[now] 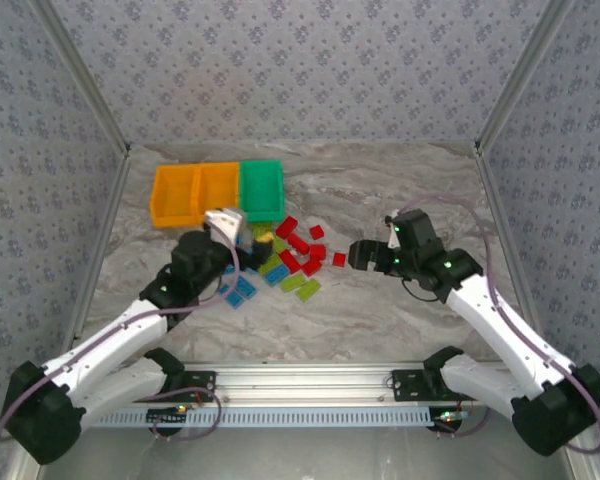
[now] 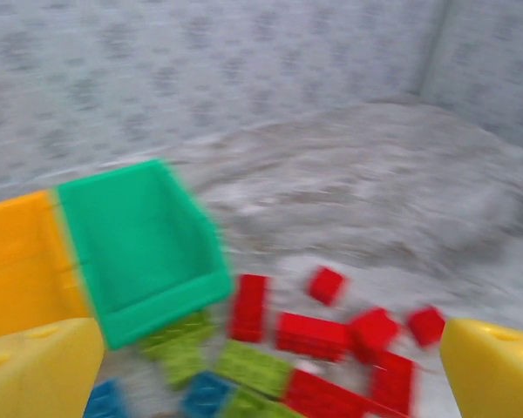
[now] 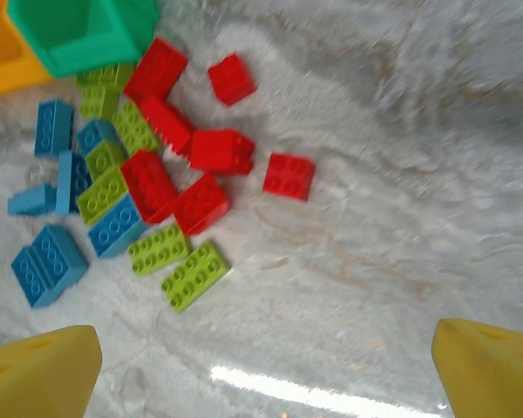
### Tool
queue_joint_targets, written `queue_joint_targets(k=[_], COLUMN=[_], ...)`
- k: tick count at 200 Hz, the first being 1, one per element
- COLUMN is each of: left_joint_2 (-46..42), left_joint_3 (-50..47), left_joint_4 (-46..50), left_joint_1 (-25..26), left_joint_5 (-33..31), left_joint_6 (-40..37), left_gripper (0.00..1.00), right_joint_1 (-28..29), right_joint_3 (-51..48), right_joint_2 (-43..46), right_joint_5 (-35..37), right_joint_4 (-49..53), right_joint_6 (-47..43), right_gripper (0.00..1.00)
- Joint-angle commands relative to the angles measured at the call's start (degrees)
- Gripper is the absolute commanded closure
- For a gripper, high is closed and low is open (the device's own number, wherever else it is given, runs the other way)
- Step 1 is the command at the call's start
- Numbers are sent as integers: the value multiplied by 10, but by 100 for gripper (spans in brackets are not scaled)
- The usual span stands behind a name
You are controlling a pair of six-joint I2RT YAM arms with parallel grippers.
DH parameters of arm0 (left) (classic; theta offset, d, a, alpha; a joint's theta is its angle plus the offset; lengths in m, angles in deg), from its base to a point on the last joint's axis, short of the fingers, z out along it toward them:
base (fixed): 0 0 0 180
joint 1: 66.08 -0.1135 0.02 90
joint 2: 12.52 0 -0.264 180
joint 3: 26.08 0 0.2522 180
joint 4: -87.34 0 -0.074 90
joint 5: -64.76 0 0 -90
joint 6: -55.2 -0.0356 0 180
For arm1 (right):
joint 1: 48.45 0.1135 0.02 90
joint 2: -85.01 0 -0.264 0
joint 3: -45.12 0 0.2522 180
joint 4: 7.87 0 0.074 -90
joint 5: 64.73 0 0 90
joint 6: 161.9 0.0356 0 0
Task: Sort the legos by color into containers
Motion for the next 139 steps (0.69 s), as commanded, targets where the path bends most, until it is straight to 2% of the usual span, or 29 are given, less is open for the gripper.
queue_joint_targets(k=[1,10,23,46,52,67,89,119,139], left_joint_2=[-16,-29,-51,-106,-124,-158,-194,-225,-223], left_joint_3=[-14,-34,-70,-135,-132,-129,-137,-143,-147], left_joint_4=[53,53,53,21,41,61,89,120,123], left_joint_1=[101,130,145,145,145,143,118,59,42], left_joint_5=[10,-3,-31,-113,-125,-199,-275,-264,-252], left_joint_6=[-70,-92,-116,-102,-98,-91,-61,-16,-9], left_gripper=[1,1,1,1,1,1,1,1,1], right_joint_1=[41,54,63,73,76,78,77,67,56], right_joint_3=[53,74,103,136,144,158,245,335,357], right_joint_2=[-83,-113,-156,-219,-238,-291,-388,-495,-531], right_joint_5=[8,31,44,52,58,63,81,131,115], right_joint_4=[42,54,67,54,49,25,15,10,-22], right_joint_6=[10,5,-3,-6,-3,6,6,2,5], right_gripper=[0,0,0,0,0,0,0,0,2])
